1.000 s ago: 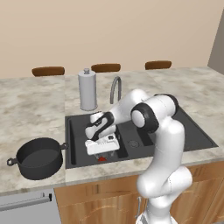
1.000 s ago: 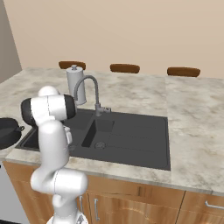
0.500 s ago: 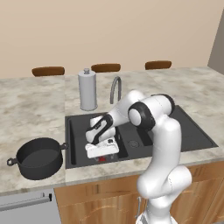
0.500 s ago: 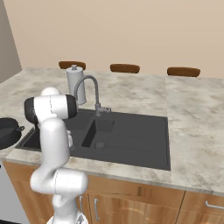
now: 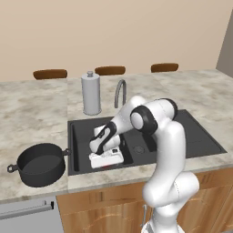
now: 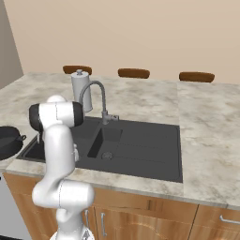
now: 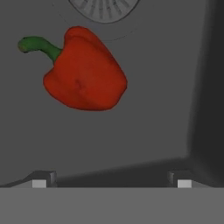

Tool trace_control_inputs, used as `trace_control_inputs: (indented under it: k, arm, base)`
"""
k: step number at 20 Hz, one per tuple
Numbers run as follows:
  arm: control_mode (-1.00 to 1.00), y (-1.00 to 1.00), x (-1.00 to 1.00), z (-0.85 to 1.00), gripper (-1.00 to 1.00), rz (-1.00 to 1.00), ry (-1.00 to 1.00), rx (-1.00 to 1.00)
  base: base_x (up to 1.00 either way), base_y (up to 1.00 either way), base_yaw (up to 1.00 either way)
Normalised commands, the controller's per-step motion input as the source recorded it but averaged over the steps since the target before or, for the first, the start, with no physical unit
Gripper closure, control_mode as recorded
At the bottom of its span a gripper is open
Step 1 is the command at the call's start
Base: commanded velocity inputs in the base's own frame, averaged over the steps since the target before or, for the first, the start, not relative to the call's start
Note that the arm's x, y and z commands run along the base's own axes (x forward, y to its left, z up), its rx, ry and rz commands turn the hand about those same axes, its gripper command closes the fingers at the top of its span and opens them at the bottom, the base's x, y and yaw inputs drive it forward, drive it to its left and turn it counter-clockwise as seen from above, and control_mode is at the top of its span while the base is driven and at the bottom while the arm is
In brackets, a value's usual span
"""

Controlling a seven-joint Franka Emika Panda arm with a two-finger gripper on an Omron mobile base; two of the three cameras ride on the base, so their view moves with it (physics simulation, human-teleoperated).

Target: Dump the bell pepper from the pot into the sink. Then turn on the water and wash the bell pepper. Then turn off the water and put the bell pepper back in the pot.

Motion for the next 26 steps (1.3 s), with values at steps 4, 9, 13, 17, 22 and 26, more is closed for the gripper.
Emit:
trace_control_inputs:
  k: [4,9,13,17,22,26]
  arm:
    - [-1.00,0.00,0.11,-0.23,-1.00,0.00,0.00,0.00]
    - [-1.00,0.00,0.19,-0.11,-1.00,0.00,0.00,0.00]
    - [-1.00,0.00,0.22,-0.05,-1.00,0.01,0.00,0.00]
    - [-1.00,0.00,0.13,-0.05,-1.00,0.01,0.00,0.00]
    - [-1.00,0.01,0.02,-0.12,-1.00,0.00,0.00,0.00]
    - [-1.00,0.03,0.02,-0.16,-1.00,0.01,-0.06,0.00]
  base:
    - [0.00,0.00,0.00]
    - [0.00,0.00,0.00]
    - [0.00,0.00,0.00]
    - [0.00,0.00,0.00]
    - [0.00,0.00,0.00]
    - [0.00,0.00,0.00]
